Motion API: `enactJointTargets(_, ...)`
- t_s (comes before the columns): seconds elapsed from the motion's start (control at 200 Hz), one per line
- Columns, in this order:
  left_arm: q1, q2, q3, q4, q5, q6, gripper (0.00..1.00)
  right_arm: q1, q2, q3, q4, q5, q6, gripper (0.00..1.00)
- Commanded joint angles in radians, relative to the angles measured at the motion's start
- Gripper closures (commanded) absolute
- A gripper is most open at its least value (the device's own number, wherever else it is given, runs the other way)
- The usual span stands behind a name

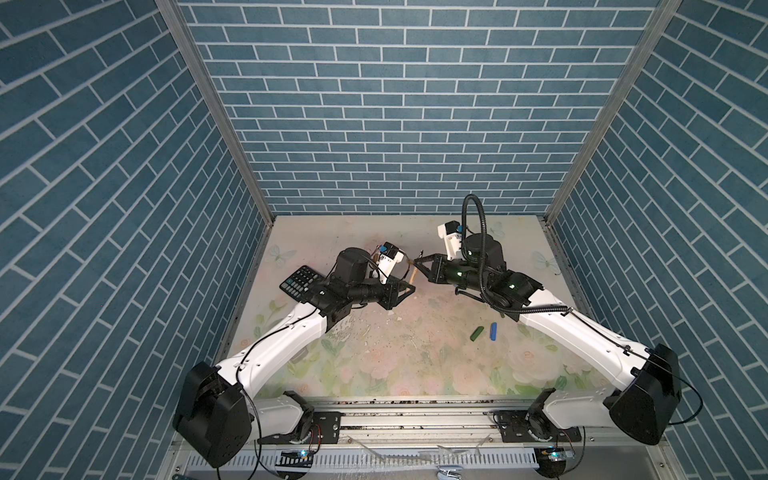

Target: Insert the pens into the pen caps

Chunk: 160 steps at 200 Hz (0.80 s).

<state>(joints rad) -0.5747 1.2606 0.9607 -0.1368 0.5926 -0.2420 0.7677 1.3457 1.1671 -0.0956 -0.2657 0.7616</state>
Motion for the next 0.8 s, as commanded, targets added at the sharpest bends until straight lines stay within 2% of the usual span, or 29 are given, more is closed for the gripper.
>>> enactJointTargets(0.0, -0.002, 0.003, 0.007, 0.003, 0.001, 0.012, 0.76, 0.005, -0.024, -0.001, 0.024, 0.001, 0.013, 0.95)
enactJointTargets(0.15, -0.002, -0.013, -0.011, 0.037, -0.002, -0.007, 0.81, 0.006, -0.013, -0.003, 0.027, -0.008, 0.019, 0.95)
enactJointTargets(0.345, -0.003, -0.034, -0.028, 0.066, -0.008, -0.012, 0.95, 0.006, -0.001, -0.003, 0.025, -0.009, 0.023, 0.92)
enactJointTargets(0.415, -0.002, -0.039, -0.032, 0.071, -0.01, -0.013, 0.98, 0.005, 0.005, 0.005, 0.026, -0.014, 0.027, 0.85)
enactJointTargets(0.47, -0.002, -0.042, -0.033, 0.071, -0.021, -0.014, 0.99, 0.006, 0.009, 0.014, 0.021, -0.016, 0.027, 0.71)
enactJointTargets(0.54, -0.002, -0.05, -0.036, 0.062, -0.072, -0.013, 1.0, 0.007, 0.0, 0.031, -0.009, -0.003, 0.007, 0.6)
enactJointTargets(0.6, -0.002, -0.065, -0.037, 0.039, -0.143, -0.013, 1.0, 0.005, -0.022, 0.051, -0.081, 0.072, -0.038, 0.56)
enactJointTargets(0.67, -0.002, -0.08, -0.037, 0.008, -0.25, -0.014, 1.0, -0.009, -0.047, 0.048, -0.134, 0.168, -0.065, 0.54)
enactJointTargets(0.795, 0.003, -0.11, -0.039, -0.019, -0.369, -0.022, 1.0, -0.106, -0.044, 0.007, -0.149, 0.201, -0.021, 0.53)
